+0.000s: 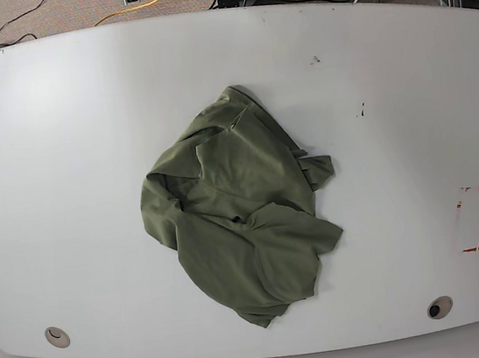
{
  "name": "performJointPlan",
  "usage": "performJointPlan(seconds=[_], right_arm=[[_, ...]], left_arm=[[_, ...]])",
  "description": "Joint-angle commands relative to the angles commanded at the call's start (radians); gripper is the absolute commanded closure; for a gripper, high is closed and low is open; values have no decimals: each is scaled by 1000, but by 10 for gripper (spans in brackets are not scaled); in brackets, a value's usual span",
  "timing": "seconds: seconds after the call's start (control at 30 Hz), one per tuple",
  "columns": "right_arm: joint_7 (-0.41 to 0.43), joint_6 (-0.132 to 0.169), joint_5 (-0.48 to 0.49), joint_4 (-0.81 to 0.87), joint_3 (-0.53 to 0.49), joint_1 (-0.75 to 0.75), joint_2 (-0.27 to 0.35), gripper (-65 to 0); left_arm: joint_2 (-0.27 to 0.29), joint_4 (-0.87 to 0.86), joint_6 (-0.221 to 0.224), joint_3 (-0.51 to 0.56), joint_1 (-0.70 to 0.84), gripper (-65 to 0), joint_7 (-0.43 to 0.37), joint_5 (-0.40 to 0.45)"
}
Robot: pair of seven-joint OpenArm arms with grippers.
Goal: Layout the t-shirt on the table in an organized manner, then fold the t-shirt properly
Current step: 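Move the right gripper down over the crumpled green t-shirt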
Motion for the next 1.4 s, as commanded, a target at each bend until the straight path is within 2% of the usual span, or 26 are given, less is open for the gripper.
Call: performJointPlan(seconds=[0.8, 1.0, 1.17, 1.4], right_arm=[[8, 0, 0, 3, 6, 9, -18, -154], [61, -5, 3, 120, 6, -72, -18, -154], [61, -5, 3, 252, 6, -158, -20, -154], [61, -5, 5, 437, 9, -285, -38, -154]], left_arm=[[-5, 9, 0, 0, 2, -126, -2, -2], [-6, 189, -3, 0, 98, -124, -2, -2], [-8, 362, -3, -2, 196, -124, -2, -2], [-12, 520, -3, -2, 308, -124, -2, -2]])
